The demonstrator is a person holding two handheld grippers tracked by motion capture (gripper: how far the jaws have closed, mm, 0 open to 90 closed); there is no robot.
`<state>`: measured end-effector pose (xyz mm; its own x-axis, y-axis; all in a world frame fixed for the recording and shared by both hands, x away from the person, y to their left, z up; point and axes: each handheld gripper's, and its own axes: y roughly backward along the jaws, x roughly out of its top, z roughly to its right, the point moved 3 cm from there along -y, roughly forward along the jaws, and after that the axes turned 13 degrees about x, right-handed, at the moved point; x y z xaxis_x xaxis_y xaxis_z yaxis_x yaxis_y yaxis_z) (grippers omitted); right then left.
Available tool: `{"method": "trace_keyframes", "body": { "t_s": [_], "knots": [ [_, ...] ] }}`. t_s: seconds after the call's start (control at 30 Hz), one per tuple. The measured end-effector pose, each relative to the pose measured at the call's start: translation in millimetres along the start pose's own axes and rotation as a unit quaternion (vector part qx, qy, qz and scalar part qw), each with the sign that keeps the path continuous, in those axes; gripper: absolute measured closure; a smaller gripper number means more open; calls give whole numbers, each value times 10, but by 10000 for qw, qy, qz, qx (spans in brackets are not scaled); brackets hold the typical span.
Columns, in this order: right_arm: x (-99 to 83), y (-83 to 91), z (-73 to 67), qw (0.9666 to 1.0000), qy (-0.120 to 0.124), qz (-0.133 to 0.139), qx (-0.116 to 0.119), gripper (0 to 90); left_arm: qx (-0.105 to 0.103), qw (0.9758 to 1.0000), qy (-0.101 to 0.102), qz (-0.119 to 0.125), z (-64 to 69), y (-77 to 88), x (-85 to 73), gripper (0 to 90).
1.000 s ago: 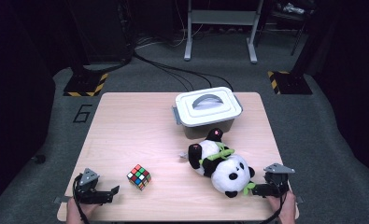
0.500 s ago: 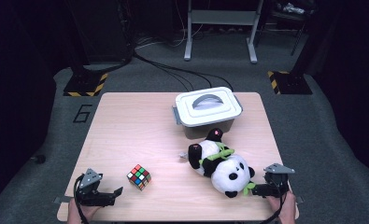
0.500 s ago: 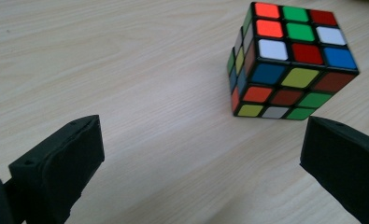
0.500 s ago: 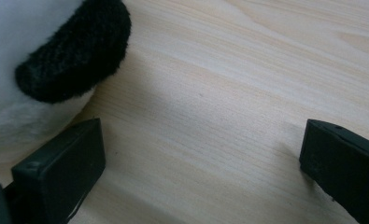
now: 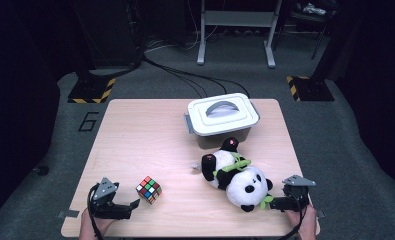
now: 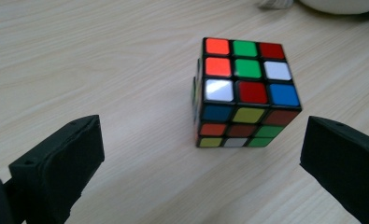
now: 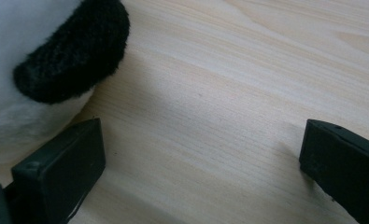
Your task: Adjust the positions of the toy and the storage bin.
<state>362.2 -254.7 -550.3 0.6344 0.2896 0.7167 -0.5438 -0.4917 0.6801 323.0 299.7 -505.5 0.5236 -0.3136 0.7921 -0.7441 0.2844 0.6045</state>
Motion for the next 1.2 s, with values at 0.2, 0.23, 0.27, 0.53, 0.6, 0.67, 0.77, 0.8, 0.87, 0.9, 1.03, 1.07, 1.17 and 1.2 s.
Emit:
{"method": "trace_keyframes", "body": {
  "t_s": [0.2, 0.23, 0.27, 0.53, 0.6, 0.67, 0.77, 0.8, 0.87, 0.9, 1.03, 1.07, 1.17, 1.2],
  "knots": [
    [0, 0, 1, 10000, 6, -3, 0, 0, -75, 9998, -180, 25, 134, -40, 113, 0],
    [0, 1, 1, 10000, 8, -5, -1, 0, -48, 9998, -173, 93, 156, -50, 132, 0],
    [-1, 1, 2, 10000, 18, -10, -3, 0, -54, 9998, -192, 76, 174, -51, 152, 0],
    [0, 1, 1, 10000, 9, -2, 2, 0, 26, 9996, -278, -99, 274, -211, 242, 0],
    [-1, 1, 3, 10000, 21, -10, 3, 0, 64, 9996, -271, -102, 306, -263, 252, 0],
    [0, 0, 0, 10000, -1, 2, 7, 0, 94, 9991, -358, -190, 319, -298, 254, 0],
    [0, 1, -1, 10000, 4, -1, 5, 0, 197, 9989, -372, -228, 343, -373, 234, 0],
    [-1, 1, 0, 10000, 13, -4, 2, 0, 179, 9987, -375, -282, 344, -397, 226, 0],
    [-1, 2, 2, 10000, 26, -13, 6, 0, 217, 9987, -330, -324, 356, -444, 209, 0],
    [-1, 2, 3, 10000, 27, -12, 6, 0, 214, 9986, -340, -342, 355, -462, 204, 0],
    [0, 1, 1, 10000, 12, -5, 6, 0, 271, 9981, -358, -419, 348, -531, 182, 0],
    [-1, 2, 1, 10000, 20, -11, 3, 0, 298, 9981, -345, -410, 347, -554, 174, 0],
    [-1, 2, 2, 10000, 23, -12, 5, 0, 342, 9980, -282, -441, 340, -589, 147, 7],
    [-1, 2, 2, 10000, 24, -13, 6, 0, 336, 9983, -250, -408, 336, -597, 138, 31]
  ]
}}
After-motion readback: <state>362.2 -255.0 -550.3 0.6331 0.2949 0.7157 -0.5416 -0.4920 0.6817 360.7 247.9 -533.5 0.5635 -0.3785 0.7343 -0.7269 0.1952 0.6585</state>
